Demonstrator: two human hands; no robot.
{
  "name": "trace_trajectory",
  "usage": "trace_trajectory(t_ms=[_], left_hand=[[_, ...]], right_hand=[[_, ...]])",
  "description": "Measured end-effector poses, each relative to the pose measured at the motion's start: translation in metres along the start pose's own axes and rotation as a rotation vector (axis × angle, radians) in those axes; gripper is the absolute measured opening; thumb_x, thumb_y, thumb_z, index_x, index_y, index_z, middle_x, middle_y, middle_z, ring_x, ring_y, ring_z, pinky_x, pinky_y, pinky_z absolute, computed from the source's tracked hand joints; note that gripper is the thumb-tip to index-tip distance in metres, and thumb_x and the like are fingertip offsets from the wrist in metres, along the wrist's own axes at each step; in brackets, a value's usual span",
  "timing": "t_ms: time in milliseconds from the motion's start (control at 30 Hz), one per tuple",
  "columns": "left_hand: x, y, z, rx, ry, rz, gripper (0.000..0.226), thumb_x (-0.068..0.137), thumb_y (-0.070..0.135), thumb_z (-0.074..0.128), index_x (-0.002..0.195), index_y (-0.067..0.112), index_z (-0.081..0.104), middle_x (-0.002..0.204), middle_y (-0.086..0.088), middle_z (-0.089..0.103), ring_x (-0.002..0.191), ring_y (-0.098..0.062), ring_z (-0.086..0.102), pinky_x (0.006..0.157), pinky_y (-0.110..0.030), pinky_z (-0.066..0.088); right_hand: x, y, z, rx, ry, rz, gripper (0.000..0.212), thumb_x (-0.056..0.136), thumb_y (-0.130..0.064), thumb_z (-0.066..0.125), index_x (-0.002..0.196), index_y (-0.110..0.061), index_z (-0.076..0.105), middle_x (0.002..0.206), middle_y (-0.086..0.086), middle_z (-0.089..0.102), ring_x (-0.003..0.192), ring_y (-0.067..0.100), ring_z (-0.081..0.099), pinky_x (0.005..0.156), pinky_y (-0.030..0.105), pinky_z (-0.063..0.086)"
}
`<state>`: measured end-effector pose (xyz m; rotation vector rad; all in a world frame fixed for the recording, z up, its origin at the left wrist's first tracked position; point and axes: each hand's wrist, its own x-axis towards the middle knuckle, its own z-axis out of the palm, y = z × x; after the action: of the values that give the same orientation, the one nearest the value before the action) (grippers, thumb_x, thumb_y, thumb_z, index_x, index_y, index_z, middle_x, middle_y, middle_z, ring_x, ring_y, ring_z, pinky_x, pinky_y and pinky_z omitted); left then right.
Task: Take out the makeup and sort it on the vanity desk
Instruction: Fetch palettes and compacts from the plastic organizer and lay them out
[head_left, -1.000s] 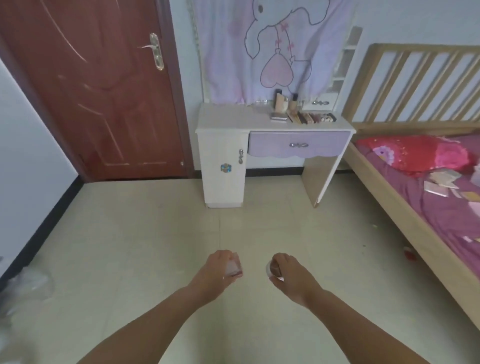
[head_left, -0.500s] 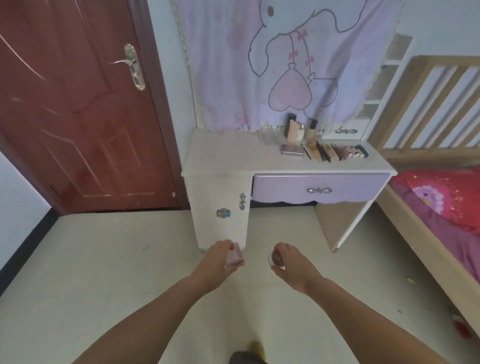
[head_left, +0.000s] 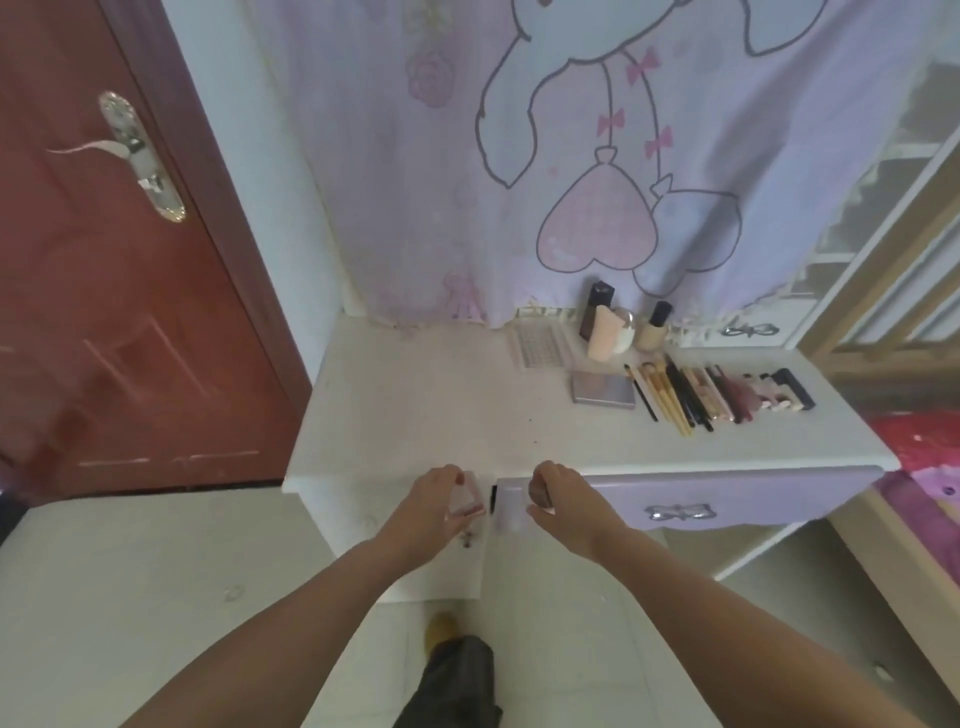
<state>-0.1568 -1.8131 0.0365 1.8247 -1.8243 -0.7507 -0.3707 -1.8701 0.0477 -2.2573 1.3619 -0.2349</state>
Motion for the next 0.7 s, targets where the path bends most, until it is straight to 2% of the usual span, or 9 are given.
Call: trace_trajectory(t_ms=[133,367,600,700], left_hand=[[0.097,-0.019,-0.015,0.049,-0.058,0.03,0.044,0.088,0.032,0.063,0.122,0.011,0.044,0.122,-0.007,0.047,0.108,-0.022,0.044,0.084,-0.025,0.036],[0.226,-0.03,-0.017,0.08,-0.162,0.048,0.044,0.085,0.029,0.066,0.118,0.008,0.045,0.12,-0.012,0.048,0.107,-0.027,0.045,0.087,-0.033,0.039],[0.277,-0.039,0.009,0.098,-0.196,0.07,0.049,0.086,0.038,0.064,0.12,0.009,0.045,0.123,-0.009,0.047,0.111,-0.025,0.044,0.087,-0.031,0.04],[0.283,-0.043,0.017,0.14,-0.185,0.106,0.051,0.086,0.041,0.062,0.123,0.01,0.046,0.125,-0.006,0.047,0.116,-0.023,0.042,0.087,-0.029,0.041]], right_hand=[[0.088,0.02,-0.014,-0.003,0.015,0.067,0.021,0.089,-0.023,0.056,0.09,-0.02,0.035,0.094,0.002,0.049,0.087,0.019,0.044,0.074,0.028,0.038],[0.19,0.058,-0.026,-0.01,-0.001,0.229,0.021,0.089,-0.022,0.056,0.103,-0.01,0.046,0.107,0.009,0.052,0.101,0.026,0.049,0.078,0.03,0.041],[0.227,0.082,-0.011,-0.058,0.006,0.198,0.024,0.088,-0.024,0.058,0.105,-0.01,0.048,0.114,0.004,0.05,0.106,0.026,0.046,0.077,0.024,0.033],[0.22,0.083,-0.007,0.082,0.058,0.225,0.034,0.088,-0.024,0.062,0.114,-0.008,0.047,0.132,0.006,0.044,0.12,0.025,0.043,0.088,0.023,0.035]])
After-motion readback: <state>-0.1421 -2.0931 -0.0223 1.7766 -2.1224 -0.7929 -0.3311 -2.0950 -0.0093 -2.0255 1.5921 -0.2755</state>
